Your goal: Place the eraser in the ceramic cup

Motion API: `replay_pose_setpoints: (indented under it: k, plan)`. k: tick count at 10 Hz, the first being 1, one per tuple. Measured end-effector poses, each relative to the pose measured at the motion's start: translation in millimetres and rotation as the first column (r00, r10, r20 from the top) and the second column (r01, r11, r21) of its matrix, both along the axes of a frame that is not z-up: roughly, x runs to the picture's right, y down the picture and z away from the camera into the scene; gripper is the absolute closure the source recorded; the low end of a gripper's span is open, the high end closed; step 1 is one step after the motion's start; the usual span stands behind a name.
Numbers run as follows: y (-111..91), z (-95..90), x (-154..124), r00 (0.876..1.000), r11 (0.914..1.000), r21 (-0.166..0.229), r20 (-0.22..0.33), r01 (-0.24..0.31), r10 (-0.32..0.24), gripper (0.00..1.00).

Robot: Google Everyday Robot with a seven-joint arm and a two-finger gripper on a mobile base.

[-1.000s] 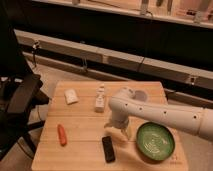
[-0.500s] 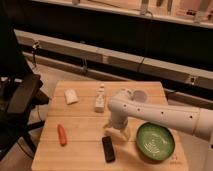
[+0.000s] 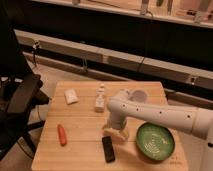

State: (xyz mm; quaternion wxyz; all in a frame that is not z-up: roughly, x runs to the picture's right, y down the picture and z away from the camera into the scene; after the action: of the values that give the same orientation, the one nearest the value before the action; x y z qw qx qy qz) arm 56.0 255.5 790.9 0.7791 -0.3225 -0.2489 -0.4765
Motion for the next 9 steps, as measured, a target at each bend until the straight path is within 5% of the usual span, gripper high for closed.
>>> replay_pose_setpoints:
  k: [7,9]
  plan:
    - [43.1,-3.1,-15.2,0.994,0.9942,-0.061,0.064,0.089,-0.085,0.2]
    - [52.3,-4.8,-20.8,0.993,0.9914,-0.073,0.058,0.109,-0.105,0.3]
